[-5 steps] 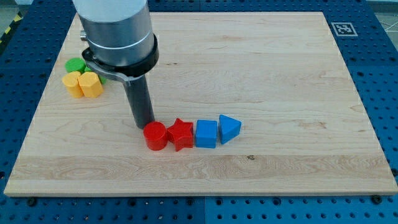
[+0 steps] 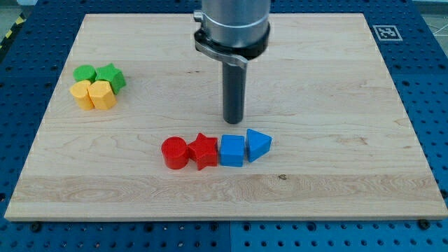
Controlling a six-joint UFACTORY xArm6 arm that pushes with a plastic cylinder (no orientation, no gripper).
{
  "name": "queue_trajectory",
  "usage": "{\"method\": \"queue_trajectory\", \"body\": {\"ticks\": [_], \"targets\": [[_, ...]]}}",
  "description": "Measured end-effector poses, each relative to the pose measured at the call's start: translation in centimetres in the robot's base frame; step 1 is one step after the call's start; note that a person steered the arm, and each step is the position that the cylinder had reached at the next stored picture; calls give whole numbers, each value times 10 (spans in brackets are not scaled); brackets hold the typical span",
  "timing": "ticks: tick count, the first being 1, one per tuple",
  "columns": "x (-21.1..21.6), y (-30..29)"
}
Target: Push the blue triangle down and left
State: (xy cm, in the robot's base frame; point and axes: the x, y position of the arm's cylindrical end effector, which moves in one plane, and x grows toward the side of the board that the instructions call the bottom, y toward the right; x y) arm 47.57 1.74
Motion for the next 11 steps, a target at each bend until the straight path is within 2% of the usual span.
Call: {"method": "queue_trajectory", "body": {"ticks": [3,4,5,8,9,11], "targets": [[37,33],[40,40],[15,43],[84,96],[110,97],[112,88]]}}
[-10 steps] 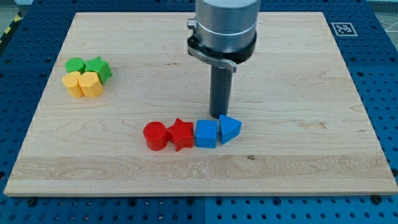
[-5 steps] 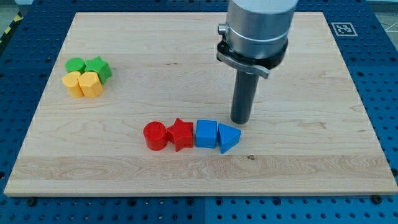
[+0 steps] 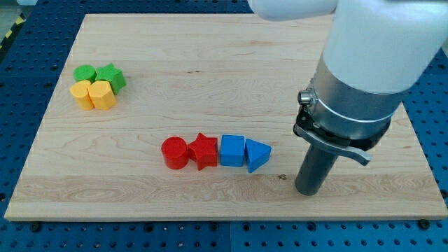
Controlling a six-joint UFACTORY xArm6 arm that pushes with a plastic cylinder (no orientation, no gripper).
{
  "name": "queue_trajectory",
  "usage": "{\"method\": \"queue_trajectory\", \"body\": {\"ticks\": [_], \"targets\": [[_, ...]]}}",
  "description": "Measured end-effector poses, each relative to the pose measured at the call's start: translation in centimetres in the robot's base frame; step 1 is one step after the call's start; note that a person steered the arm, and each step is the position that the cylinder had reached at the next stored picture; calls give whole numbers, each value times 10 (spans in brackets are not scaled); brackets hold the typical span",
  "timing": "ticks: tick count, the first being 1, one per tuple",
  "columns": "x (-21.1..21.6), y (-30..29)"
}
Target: Push the blue triangle down and left
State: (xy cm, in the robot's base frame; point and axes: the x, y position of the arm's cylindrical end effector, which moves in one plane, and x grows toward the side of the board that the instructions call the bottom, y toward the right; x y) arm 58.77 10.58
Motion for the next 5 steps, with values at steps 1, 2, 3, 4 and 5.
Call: {"method": "queue_trajectory", "body": {"ticks": [1,2,3,4,5], "targets": [[-4,-15],[-8,-27],[-18,-44],[-20,-53],[-20,-53]]}}
